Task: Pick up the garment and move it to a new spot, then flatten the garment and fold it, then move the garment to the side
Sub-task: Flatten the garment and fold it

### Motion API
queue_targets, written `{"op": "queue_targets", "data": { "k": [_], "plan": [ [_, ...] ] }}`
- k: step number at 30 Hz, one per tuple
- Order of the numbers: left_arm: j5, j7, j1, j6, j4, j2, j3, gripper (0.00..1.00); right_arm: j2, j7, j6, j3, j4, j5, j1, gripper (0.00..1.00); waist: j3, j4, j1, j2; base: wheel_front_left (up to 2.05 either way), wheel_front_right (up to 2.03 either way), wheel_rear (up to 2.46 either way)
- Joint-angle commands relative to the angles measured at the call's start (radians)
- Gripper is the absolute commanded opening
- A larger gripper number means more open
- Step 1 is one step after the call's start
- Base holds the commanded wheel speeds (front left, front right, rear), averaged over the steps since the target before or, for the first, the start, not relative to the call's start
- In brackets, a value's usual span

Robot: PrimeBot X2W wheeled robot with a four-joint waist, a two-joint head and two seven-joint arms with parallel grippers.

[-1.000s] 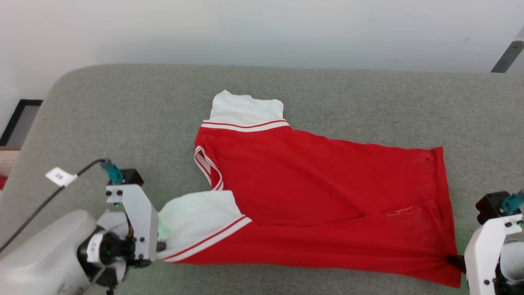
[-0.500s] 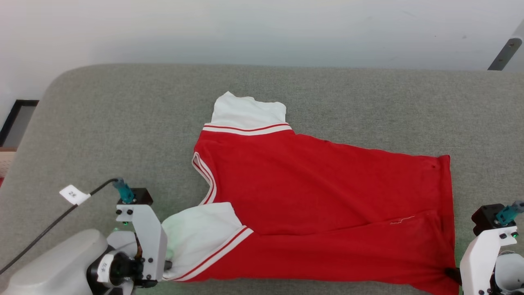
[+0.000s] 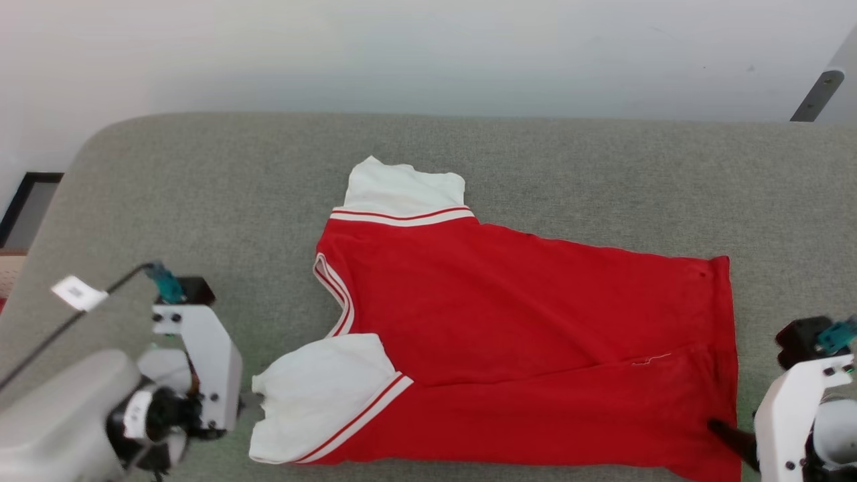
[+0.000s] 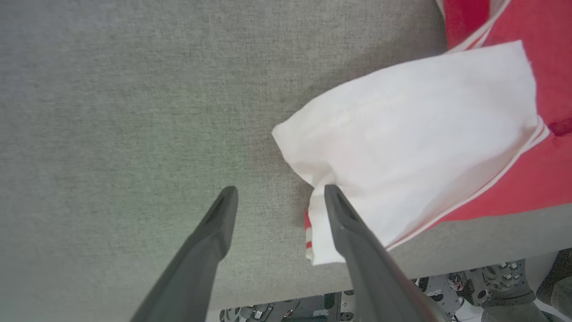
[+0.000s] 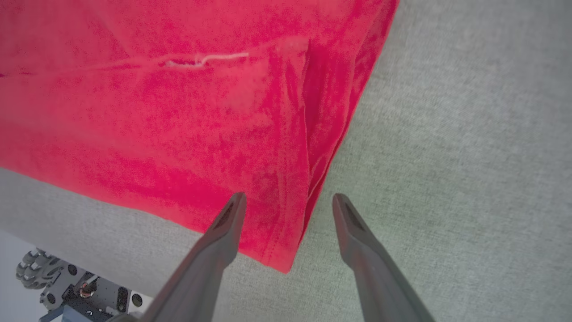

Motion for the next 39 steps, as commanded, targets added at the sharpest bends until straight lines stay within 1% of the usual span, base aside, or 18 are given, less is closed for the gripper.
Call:
{"op": "queue_targets", "data": {
  "k": [1, 4, 6, 10, 14, 15, 17, 18, 20, 21, 23, 26, 28, 32, 35, 39],
  "plan": [
    [0.009, -0.002, -0.013, 0.004, -0.005, 0.008, 0.005, 1.00, 0.001, -0.008, -0.001, -0.006, -0.010, 0.002, 0.003, 1.00, -0.002, 0.000, -0.0001, 0.0000, 0.00, 0.00, 0.00],
    [0.022, -0.022, -0.040, 0.005, -0.024, 0.024, 0.026, 1.00, 0.005, -0.029, -0.001, -0.027, -0.051, 0.002, 0.007, 1.00, -0.002, -0.002, -0.0001, 0.0000, 0.00, 0.00, 0.00],
    [0.041, -0.041, -0.066, -0.004, -0.031, 0.030, 0.034, 1.00, 0.016, -0.053, -0.001, -0.048, -0.080, -0.005, 0.008, 1.00, 0.001, -0.004, -0.0001, 0.0000, 0.00, 0.00, 0.00],
    [0.085, -0.097, -0.133, -0.032, -0.022, 0.017, 0.061, 1.00, 0.050, -0.158, -0.001, -0.078, -0.143, -0.025, -0.017, 1.00, 0.019, -0.024, -0.0001, 0.0000, 0.00, 0.00, 0.00],
    [0.139, -0.161, -0.210, -0.074, 0.024, -0.012, 0.079, 1.00, 0.086, -0.337, -0.001, -0.082, -0.179, -0.056, -0.053, 1.00, 0.049, -0.056, -0.0001, 0.0000, 0.00, 0.00, 0.00],
    [0.159, -0.184, -0.232, -0.097, 0.035, -0.022, 0.082, 1.00, 0.095, -0.385, -0.001, -0.080, -0.180, -0.066, -0.060, 1.00, 0.060, -0.067, -0.0001, 0.0000, 0.00, 0.00, 0.00],
    [0.182, -0.226, -0.273, -0.121, 0.080, -0.041, 0.094, 1.00, 0.110, -0.474, -0.001, -0.071, -0.174, -0.081, -0.078, 1.00, 0.082, -0.086, -0.0001, 0.0000, 0.00, 0.00, 0.00],
    [0.198, -0.245, -0.291, -0.141, 0.095, -0.053, 0.094, 1.00, 0.116, -0.511, -0.001, -0.062, -0.169, -0.088, -0.083, 1.00, 0.094, -0.097, -0.0001, 0.0000, 0.00, 0.00, 0.00],
    [0.214, -0.277, -0.330, -0.162, 0.144, -0.074, 0.105, 1.00, 0.128, -0.579, -0.001, -0.047, -0.161, -0.097, -0.101, 1.00, 0.122, -0.122, -0.0001, 0.0000, 0.00, 0.00, 0.00],
    [0.228, -0.293, -0.353, -0.184, 0.166, -0.083, 0.105, 1.00, 0.131, -0.608, -0.001, -0.043, -0.154, -0.102, -0.105, 1.00, 0.136, -0.132, -0.0001, 0.0000, 0.00, 0.00, 0.00],
    [0.238, -0.307, -0.386, -0.203, 0.221, -0.100, 0.108, 1.00, 0.139, -0.656, -0.001, -0.033, -0.143, -0.109, -0.117, 1.00, 0.165, -0.155, -0.0001, 0.0000, 0.00, 0.00, 0.00],
    [0.257, -0.312, -0.442, -0.240, 0.297, -0.118, 0.107, 1.00, 0.142, -0.705, -0.001, -0.018, -0.129, -0.113, -0.134, 1.00, 0.210, -0.188, -0.0001, 0.0000, 0.00, 0.00, 0.00],
    [0.259, -0.301, -0.469, -0.271, 0.345, -0.130, 0.105, 1.00, 0.146, -0.726, -0.001, -0.007, -0.125, -0.111, -0.139, 1.00, 0.238, -0.208, -0.0001, 0.0000, 0.00, 0.00, 0.00],
    [0.262, -0.272, -0.524, -0.321, 0.434, -0.144, 0.099, 1.00, 0.158, -0.760, -0.001, -0.003, -0.125, -0.110, -0.147, 1.00, 0.287, -0.237, -0.0001, 0.0000, 0.00, 0.00, 0.00],
    [0.260, -0.255, -0.557, -0.347, 0.497, -0.159, 0.096, 1.00, 0.168, -0.773, -0.001, -0.005, -0.127, -0.110, -0.149, 1.00, 0.320, -0.248, -0.0001, 0.0000, 0.00, 0.00, 0.00],
    [0.241, -0.226, -0.603, -0.363, 0.573, -0.191, 0.104, 1.00, 0.180, -0.776, -0.001, 0.002, -0.124, -0.104, -0.156, 1.00, 0.357, -0.257, -0.0001, 0.0000, 0.00, 0.00, 0.00]
  ]
}}
